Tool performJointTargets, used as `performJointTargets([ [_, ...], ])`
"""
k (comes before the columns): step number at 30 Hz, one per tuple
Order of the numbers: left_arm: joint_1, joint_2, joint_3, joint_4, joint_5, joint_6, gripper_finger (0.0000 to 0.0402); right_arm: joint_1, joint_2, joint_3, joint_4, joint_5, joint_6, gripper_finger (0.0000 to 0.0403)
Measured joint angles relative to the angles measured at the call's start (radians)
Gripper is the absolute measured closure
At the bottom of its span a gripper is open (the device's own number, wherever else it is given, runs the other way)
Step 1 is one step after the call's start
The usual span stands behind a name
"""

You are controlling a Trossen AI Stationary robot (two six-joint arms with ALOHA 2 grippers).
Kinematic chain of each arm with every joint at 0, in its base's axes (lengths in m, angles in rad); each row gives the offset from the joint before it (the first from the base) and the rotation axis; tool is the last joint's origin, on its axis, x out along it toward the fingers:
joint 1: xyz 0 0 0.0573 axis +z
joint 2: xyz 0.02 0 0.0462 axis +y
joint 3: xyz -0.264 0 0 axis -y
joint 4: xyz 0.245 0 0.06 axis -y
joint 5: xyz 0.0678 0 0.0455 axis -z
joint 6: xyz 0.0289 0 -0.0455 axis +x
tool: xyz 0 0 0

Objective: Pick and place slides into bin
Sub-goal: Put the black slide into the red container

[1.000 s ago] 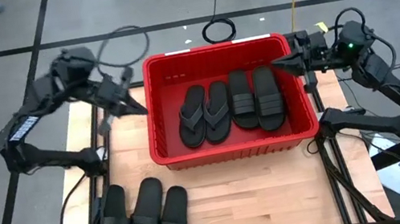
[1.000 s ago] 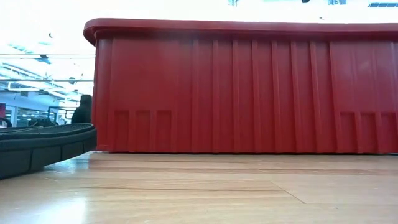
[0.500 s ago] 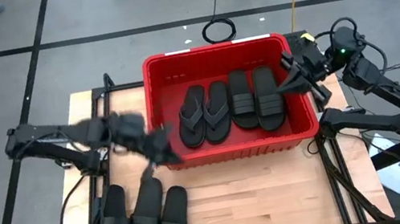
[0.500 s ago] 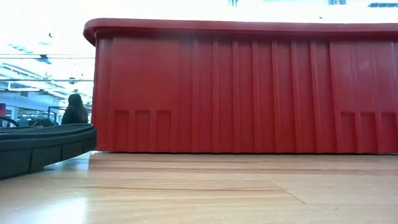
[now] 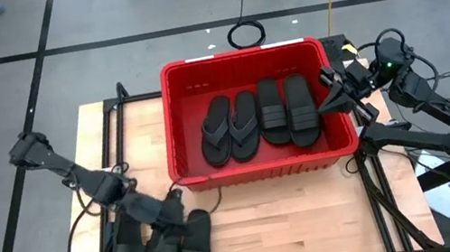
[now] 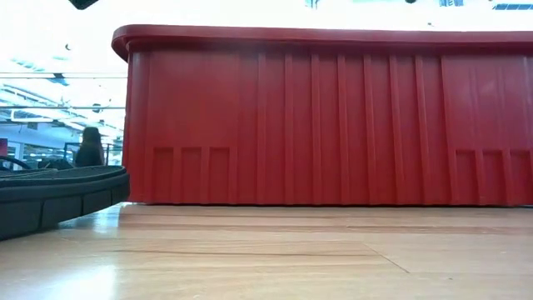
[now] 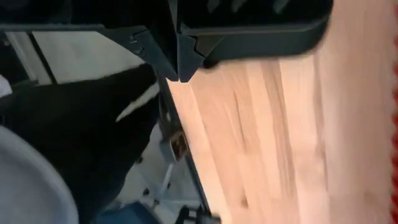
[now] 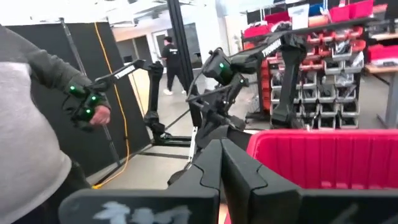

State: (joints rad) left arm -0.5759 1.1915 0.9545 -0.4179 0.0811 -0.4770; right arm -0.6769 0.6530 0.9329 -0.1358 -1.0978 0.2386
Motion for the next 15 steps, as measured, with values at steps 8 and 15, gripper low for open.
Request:
performJointTargets([
  [8,-0.023,-0.004,-0.081,0.036,-0.082,-0.057,0.0401,0.029,-0.158,-0.136,-0.019,0.132,0.070,0.0403],
  [15,-0.008,-0.006,-0.167,0.093,0.016,-0.091,0.0401,0.067,-0.237,-0.207,-0.074,0.304,0.063,0.0403],
])
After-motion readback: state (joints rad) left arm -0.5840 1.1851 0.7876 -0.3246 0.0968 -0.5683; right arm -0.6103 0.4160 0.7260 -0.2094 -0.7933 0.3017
